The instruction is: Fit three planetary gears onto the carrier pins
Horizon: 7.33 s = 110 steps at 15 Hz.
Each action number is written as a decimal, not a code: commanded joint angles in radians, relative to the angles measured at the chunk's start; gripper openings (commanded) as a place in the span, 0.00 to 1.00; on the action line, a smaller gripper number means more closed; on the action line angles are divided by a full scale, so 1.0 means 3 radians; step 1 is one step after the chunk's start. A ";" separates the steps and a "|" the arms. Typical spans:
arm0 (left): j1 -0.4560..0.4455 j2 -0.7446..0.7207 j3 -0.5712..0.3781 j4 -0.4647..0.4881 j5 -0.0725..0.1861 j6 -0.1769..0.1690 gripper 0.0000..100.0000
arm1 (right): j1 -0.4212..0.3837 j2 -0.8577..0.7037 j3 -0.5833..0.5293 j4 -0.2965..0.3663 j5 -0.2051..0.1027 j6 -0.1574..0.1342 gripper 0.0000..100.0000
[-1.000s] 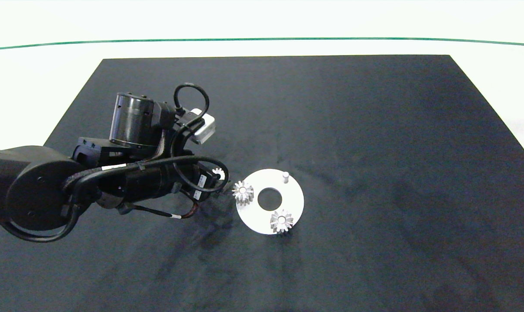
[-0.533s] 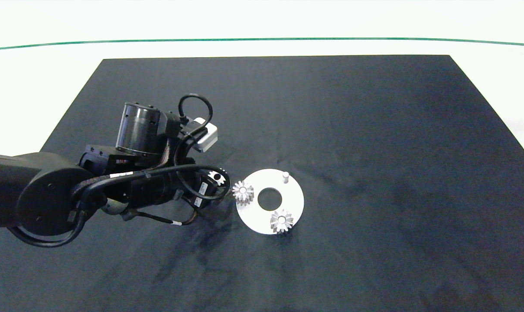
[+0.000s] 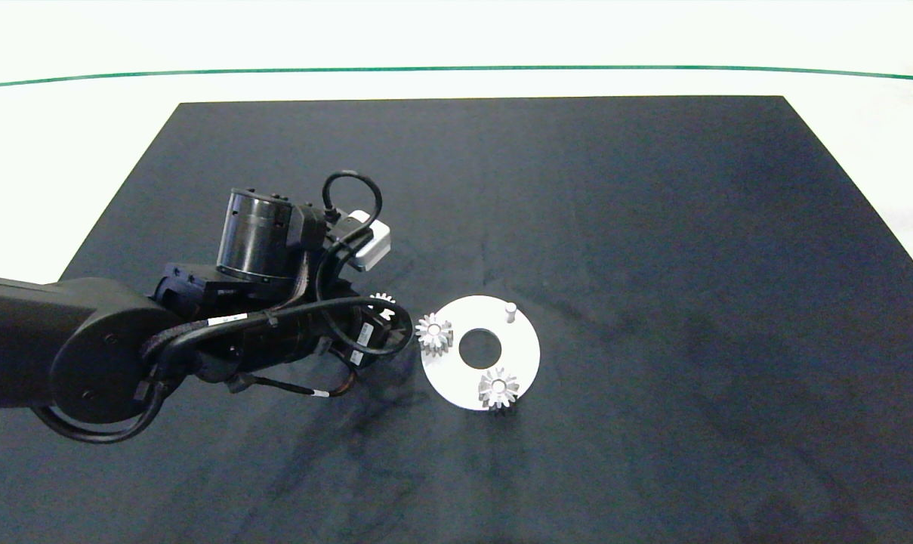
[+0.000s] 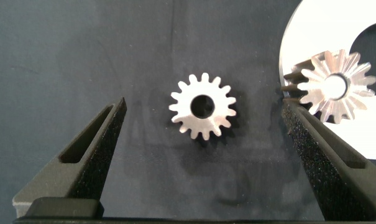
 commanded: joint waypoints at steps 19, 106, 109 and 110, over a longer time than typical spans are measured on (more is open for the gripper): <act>-0.0003 0.0132 0.0094 -0.0218 -0.0002 0.0062 0.75 | 0.0006 0.0014 0.0004 0.0007 0.0003 -0.0006 1.00; -0.0969 0.0710 -0.0903 -0.0330 0.0157 0.0082 0.10 | 0.0011 -0.0037 0.0025 -0.0115 0.0008 -0.0037 1.00; -0.0964 0.0715 -0.0893 -0.0351 0.0157 0.0082 0.10 | 0.0011 -0.0037 0.0025 -0.0115 0.0003 -0.0047 1.00; -0.0959 0.0710 -0.0888 -0.0376 0.0162 0.0082 0.10 | 0.0006 -0.0048 0.0025 -0.0115 0.0008 -0.0072 1.00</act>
